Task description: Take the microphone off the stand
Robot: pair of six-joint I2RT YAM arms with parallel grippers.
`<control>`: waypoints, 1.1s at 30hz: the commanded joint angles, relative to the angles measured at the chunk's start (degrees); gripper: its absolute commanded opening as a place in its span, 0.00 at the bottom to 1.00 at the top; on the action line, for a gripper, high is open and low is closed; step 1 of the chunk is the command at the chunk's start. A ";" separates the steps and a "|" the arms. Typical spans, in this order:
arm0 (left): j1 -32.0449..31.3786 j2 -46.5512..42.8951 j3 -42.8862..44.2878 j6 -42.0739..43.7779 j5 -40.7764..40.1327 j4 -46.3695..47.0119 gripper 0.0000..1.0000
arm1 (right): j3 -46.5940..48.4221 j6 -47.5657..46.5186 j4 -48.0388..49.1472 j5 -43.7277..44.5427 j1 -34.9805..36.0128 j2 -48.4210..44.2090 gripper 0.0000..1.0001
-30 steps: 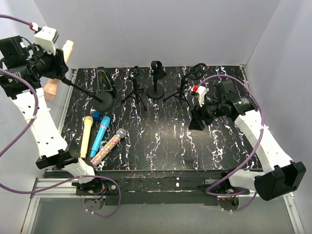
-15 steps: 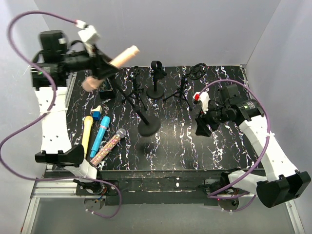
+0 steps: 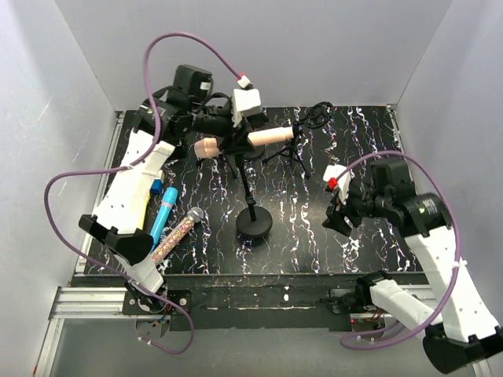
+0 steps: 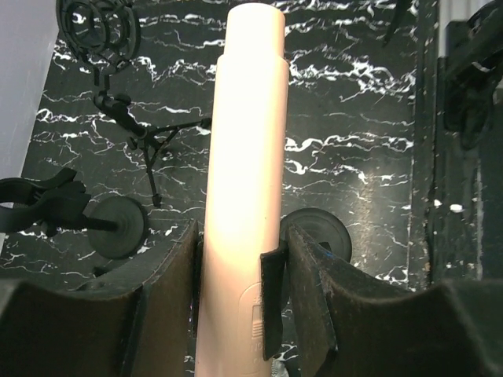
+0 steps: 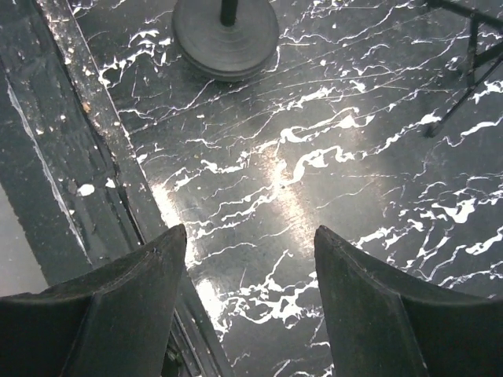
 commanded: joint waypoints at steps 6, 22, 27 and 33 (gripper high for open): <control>-8.56 -0.28 -4.65 1.71 -10.42 6.91 0.00 | -18.53 4.86 17.05 -5.72 -0.28 -9.99 0.73; -11.11 2.88 -1.14 3.64 -10.69 -2.30 0.68 | -18.02 14.00 29.88 -17.94 -0.28 -7.98 0.73; -11.11 -0.72 -6.84 2.33 -11.38 4.00 0.76 | -9.07 13.05 27.18 -16.45 -0.19 -2.71 0.73; -11.02 -5.56 -12.84 1.54 -12.27 13.07 0.89 | 3.06 8.20 19.88 -16.10 -0.10 0.81 0.76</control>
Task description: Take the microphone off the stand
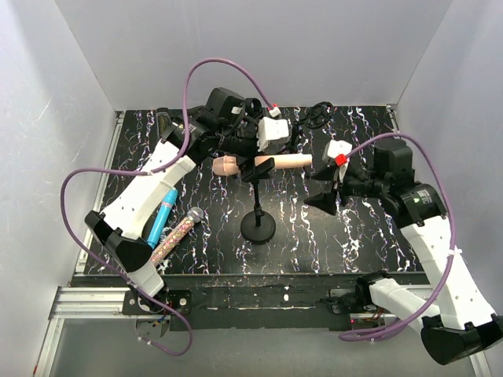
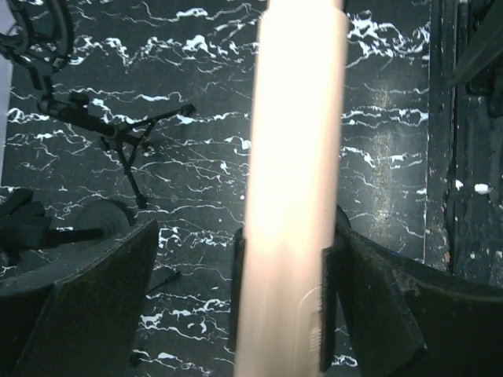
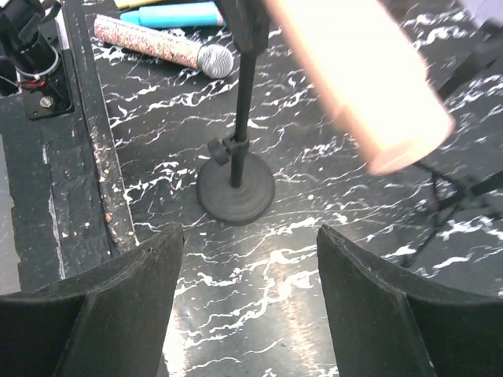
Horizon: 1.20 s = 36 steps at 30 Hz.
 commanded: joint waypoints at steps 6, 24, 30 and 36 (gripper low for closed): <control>0.08 -4.37 4.00 -3.98 0.35 4.63 0.98 | 16.03 -0.93 -8.52 -1.61 -0.10 0.82 0.79; 0.08 -7.37 17.28 -4.25 -9.31 -19.88 0.98 | 45.84 -4.79 -16.35 -0.03 9.21 23.41 0.81; 0.08 -9.30 6.04 -3.55 -12.74 -16.57 0.97 | 41.46 -4.36 -11.00 1.98 11.06 20.70 0.80; 0.08 -6.15 3.91 -2.23 -14.68 -12.69 0.92 | 31.00 8.29 1.31 13.49 10.53 10.59 0.81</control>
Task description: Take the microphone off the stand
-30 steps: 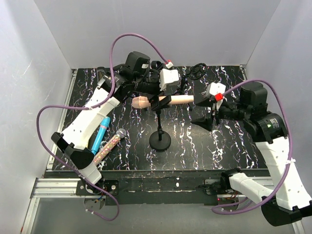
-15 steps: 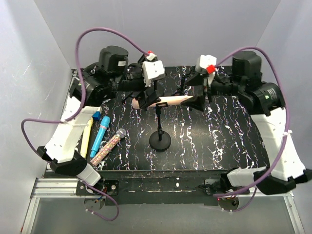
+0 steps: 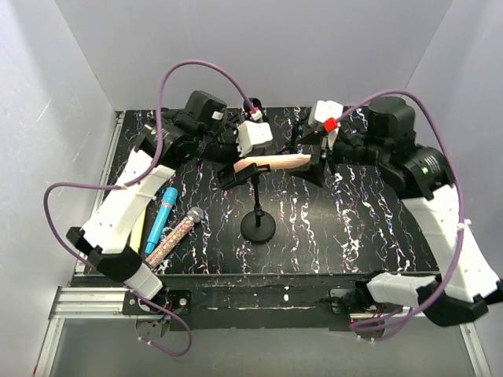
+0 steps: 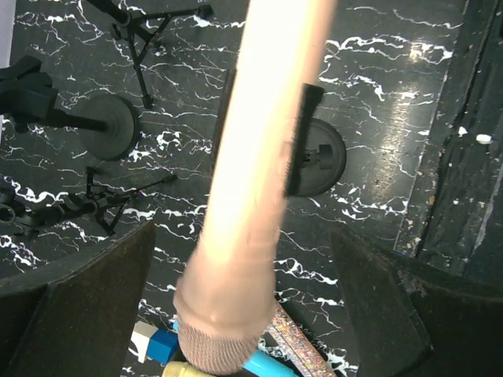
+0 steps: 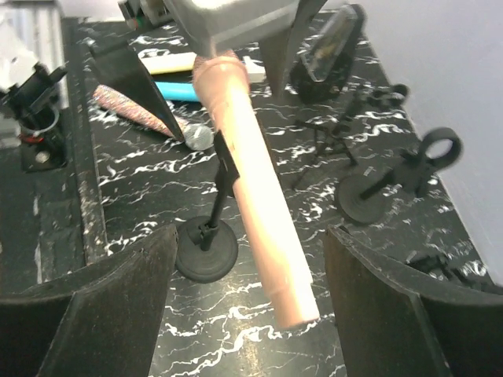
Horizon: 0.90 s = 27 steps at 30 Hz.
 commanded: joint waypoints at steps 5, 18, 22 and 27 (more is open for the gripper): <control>-0.01 4.41 3.54 3.35 -3.19 0.23 0.83 | -17.30 15.13 13.13 15.79 -2.76 -19.75 0.80; 0.08 7.58 4.94 -2.60 -0.20 -6.19 0.21 | -58.03 21.29 52.46 8.33 -2.07 -28.76 0.65; -0.01 8.28 6.35 -9.82 -0.72 -5.49 0.00 | -59.27 20.85 66.20 8.86 1.79 -21.56 0.68; 0.34 7.31 5.03 -17.02 -4.15 -1.71 0.00 | -59.27 23.05 77.11 9.04 6.01 -14.96 0.71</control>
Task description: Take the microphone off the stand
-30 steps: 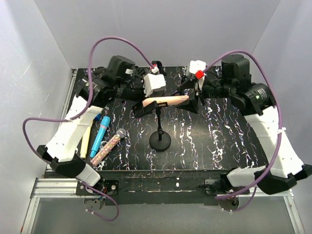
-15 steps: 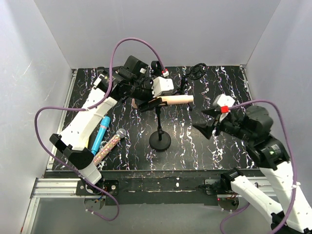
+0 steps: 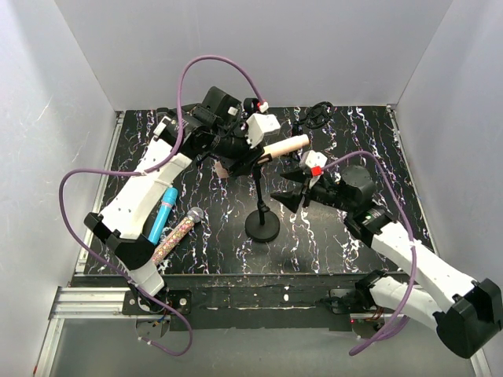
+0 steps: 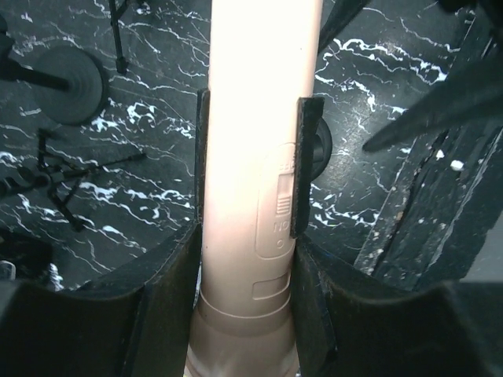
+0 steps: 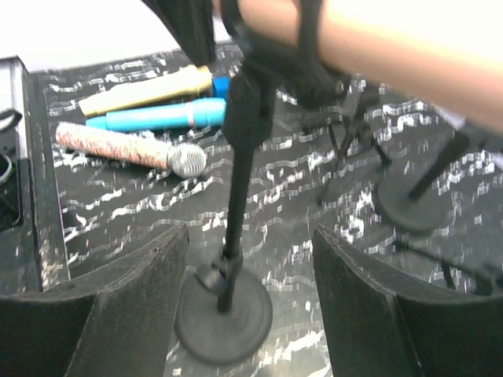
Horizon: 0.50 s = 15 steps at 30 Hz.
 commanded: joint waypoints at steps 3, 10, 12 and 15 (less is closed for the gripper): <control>0.43 0.13 2.93 -12.11 -2.01 0.39 0.00 | 0.22 1.78 21.73 -0.21 5.78 5.32 0.72; 0.52 1.71 6.89 -15.89 -3.86 -0.92 0.00 | 1.10 1.52 27.88 5.94 8.87 11.82 0.70; 0.78 1.63 7.16 -16.33 -2.98 -1.10 0.00 | 1.36 0.64 28.33 7.78 9.31 13.40 0.64; 1.05 1.80 7.69 -16.51 -1.67 -1.45 0.00 | 0.67 -0.85 27.98 5.96 9.40 14.64 0.44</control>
